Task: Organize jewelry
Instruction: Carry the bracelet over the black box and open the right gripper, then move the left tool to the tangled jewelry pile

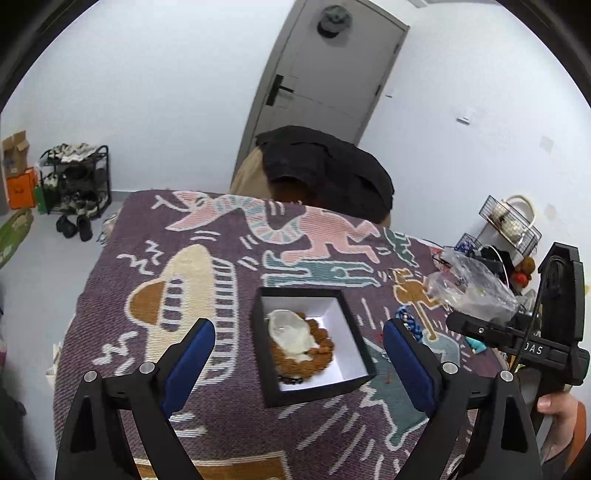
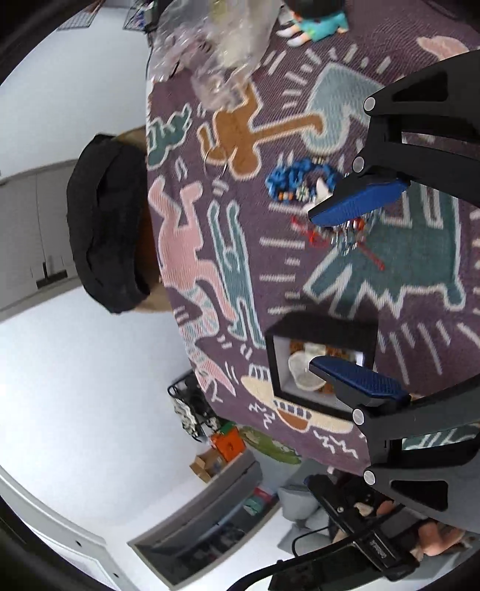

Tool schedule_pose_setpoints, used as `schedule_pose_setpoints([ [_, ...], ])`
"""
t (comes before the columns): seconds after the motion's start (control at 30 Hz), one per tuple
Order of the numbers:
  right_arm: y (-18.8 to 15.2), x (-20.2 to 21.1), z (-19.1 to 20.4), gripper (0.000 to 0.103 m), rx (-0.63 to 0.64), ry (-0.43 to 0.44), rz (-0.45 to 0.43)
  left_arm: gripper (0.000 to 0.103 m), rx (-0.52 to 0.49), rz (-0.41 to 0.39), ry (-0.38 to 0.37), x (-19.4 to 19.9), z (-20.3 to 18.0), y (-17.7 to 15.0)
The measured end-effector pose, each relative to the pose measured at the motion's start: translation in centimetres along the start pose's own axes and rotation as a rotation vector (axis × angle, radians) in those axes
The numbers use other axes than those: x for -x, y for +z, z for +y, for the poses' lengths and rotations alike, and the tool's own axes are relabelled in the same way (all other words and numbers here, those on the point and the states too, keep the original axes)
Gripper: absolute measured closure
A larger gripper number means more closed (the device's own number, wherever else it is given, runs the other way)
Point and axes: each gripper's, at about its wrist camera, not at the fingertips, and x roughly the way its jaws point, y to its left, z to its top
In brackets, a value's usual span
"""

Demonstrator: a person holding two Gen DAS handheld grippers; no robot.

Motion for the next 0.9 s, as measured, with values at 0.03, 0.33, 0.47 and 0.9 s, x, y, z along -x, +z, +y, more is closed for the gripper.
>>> schedule_pose_setpoints([
  [0.03,-0.1,0.1,-0.6,0.031,-0.011,-0.004,0.0,0.011,-0.008,0.005,-0.003,-0.2,-0.5,0.0],
  [0.33,-1.1,0.8,-5.2,0.031,-0.103,-0.043,-0.004,0.011,-0.085,0.038,-0.025,-1.9,-4.4,-0.3],
  [0.47,-1.7,1.0,-7.0,0.031,-0.134,-0.059,-0.006,0.011,-0.116,0.049,-0.036,-2.5,-5.9,-0.5],
  [0.9,-3.6,1.5,-11.4,0.04,-0.192,-0.086,-0.009,0.033,-0.252,0.126,-0.092,-6.1,-11.2,-1.4],
])
